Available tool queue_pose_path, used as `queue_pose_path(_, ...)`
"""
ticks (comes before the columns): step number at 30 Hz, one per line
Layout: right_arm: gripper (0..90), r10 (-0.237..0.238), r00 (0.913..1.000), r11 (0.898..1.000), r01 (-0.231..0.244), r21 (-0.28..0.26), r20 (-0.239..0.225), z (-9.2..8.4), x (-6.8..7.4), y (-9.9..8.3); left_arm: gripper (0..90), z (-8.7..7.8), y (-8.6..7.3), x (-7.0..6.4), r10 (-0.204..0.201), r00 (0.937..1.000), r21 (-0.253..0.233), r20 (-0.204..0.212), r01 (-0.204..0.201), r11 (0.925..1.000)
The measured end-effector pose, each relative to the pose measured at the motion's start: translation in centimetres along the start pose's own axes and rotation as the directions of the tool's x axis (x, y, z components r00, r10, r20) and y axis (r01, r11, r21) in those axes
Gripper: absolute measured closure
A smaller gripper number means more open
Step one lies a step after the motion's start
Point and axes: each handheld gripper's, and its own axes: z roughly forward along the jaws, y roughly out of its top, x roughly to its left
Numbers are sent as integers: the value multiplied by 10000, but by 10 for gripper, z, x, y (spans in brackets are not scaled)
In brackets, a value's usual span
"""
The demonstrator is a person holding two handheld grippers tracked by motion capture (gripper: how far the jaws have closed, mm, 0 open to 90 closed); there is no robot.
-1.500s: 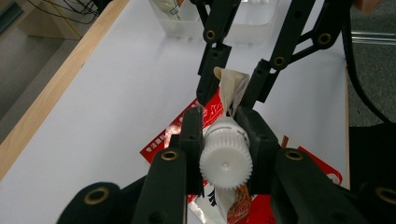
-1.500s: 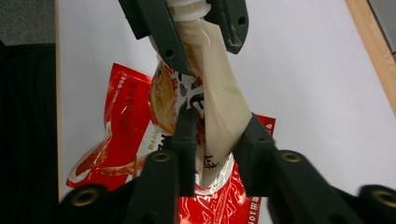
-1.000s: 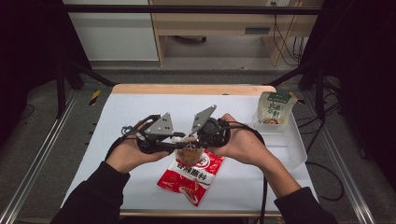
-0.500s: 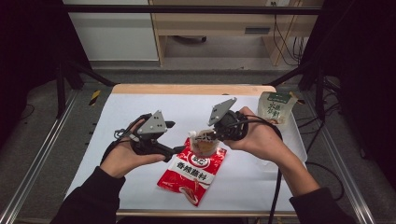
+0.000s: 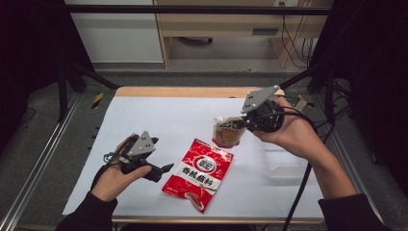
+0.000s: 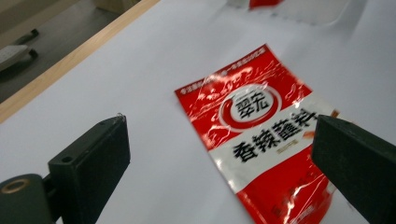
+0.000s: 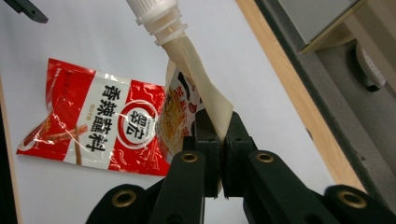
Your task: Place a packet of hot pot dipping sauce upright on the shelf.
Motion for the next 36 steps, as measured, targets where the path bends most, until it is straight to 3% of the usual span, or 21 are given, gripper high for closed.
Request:
queue_pose_path(7, 882, -68, 9995, 9999, 73, -157, 315, -14, -13, -5, 49, 1, -46, 3, -670, 9947, 5, -775, 672, 9977)
queue_pose_path(13, 882, -1, 9982, 10000, 6, -88, 605, -24, -18, -11, 53, -1, -77, 11, -836, 9868, 350, -1389, 893, 9954)
queue_pose_path(18, 883, 157, 9963, 9996, -135, -261, 845, -37, -22, -21, 52, -8, -90, 17, -1231, 9749, -22, -1858, 1248, 9922)
queue_pose_path(26, 883, 249, 9911, 9996, -231, -148, 1307, -50, -32, -43, 50, -8, -104, 23, -1774, 9593, -209, -2195, 1772, 9840)
queue_pose_path(29, 883, 331, 9892, 9994, -326, -63, 1430, -50, -37, -55, 49, -9, -105, 23, -1675, 9599, -131, -2249, 1689, 9855)
queue_pose_path(33, 883, 621, 9868, 9980, -632, 24, 1496, -46, -45, -75, 50, -9, -108, 25, -1895, 9543, -239, -2311, 1891, 9817)
queue_pose_path(36, 883, 794, 9839, 9964, -833, 181, 1600, -40, -53, -90, 50, -10, -108, 26, -1929, 9542, -240, -2287, 1926, 9810)
